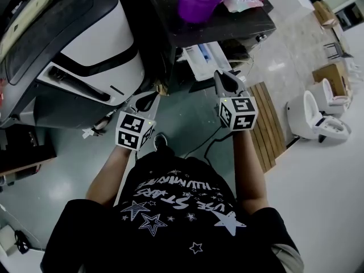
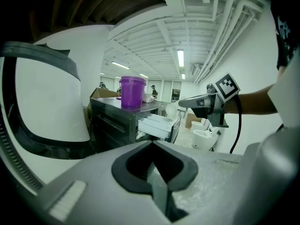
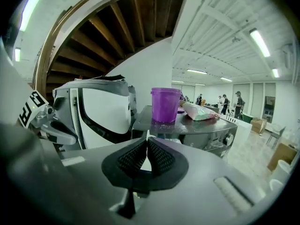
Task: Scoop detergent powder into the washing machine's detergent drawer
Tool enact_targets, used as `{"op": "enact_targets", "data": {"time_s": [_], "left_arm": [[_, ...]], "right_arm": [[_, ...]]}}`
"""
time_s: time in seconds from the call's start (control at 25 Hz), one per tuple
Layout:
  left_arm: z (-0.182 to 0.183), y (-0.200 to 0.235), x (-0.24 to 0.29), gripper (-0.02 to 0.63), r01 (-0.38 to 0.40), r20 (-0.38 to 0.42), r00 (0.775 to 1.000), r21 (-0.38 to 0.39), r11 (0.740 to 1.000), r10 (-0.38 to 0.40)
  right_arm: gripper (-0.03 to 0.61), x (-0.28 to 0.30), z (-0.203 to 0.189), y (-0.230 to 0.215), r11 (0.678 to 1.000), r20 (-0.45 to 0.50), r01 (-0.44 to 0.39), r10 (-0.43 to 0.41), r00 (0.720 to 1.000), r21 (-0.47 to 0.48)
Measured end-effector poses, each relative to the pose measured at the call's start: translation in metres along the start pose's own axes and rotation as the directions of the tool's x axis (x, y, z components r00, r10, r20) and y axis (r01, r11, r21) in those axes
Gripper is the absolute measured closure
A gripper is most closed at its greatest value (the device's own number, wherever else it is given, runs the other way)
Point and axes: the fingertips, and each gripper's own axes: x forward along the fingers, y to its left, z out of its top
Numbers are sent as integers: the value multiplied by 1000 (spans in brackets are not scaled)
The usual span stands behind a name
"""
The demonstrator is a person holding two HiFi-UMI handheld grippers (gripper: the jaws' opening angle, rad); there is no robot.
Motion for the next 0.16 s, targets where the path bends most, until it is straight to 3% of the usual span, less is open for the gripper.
{"op": "enact_targets", "data": {"time_s": [0.16], "left_arm": [[3,-17,-11,612,-19,19,1000,-4,1000,19]], "right_arm": [[545,-23,2,6,999,37,-26,24,999,37]]}}
